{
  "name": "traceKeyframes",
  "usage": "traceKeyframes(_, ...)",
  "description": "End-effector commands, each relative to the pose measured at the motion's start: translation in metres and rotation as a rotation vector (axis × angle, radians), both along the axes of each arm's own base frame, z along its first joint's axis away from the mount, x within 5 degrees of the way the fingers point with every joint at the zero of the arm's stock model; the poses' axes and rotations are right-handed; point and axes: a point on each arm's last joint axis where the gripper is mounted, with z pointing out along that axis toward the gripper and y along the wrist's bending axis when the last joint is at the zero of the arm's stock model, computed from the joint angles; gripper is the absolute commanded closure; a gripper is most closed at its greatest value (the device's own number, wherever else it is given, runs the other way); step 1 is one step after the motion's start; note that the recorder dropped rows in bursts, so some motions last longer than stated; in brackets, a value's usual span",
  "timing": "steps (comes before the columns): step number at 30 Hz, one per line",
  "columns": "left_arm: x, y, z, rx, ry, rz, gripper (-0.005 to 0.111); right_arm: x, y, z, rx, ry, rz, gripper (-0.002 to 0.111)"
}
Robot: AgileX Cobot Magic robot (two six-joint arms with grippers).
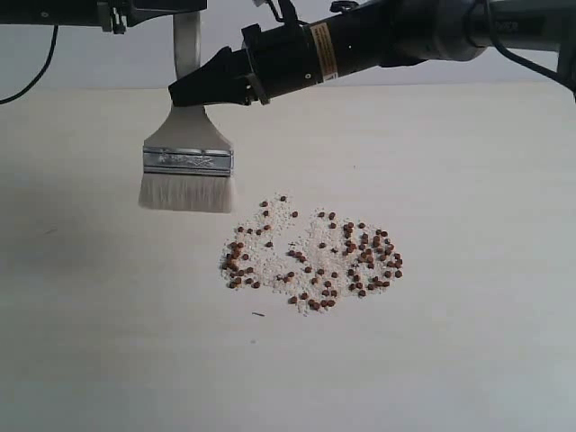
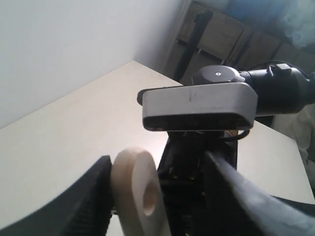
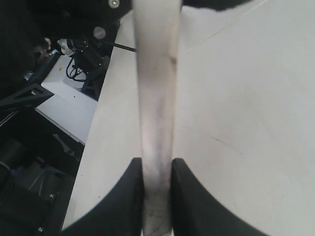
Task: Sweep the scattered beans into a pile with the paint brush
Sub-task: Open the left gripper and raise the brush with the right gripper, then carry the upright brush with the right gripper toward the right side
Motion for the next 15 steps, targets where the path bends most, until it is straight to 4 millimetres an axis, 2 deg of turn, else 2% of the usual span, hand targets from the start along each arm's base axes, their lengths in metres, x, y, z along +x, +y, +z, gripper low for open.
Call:
traceKeyframes(1, -0.0002, 0.0015, -0.0004, 0.001, 0.001, 0.0, 0.055, -0.0035, 0.0007, 0.0097, 0.008, -0.014, 0.008, 0.108)
traceKeyframes(2, -0.0002, 0.0015, -0.0004, 0.001, 0.003, 0.0, 0.059, -0.0036, 0.0006, 0.0095, 0.005, -0.015, 0.009, 0.108)
traceKeyframes(9, 0.0012, 0.0012, 0.003, -0.04, 0.028, 0.02, 0.106, -0.0036, 0.0006, 0.0095, 0.005, -0.015, 0.009, 0.108)
traceKeyframes(15, 0.0005, 0.0013, 0.0012, -0.015, -0.017, 0.005, 0.107, -0.0036, 0.0006, 0.0095, 0.005, -0.015, 0.009, 0.107)
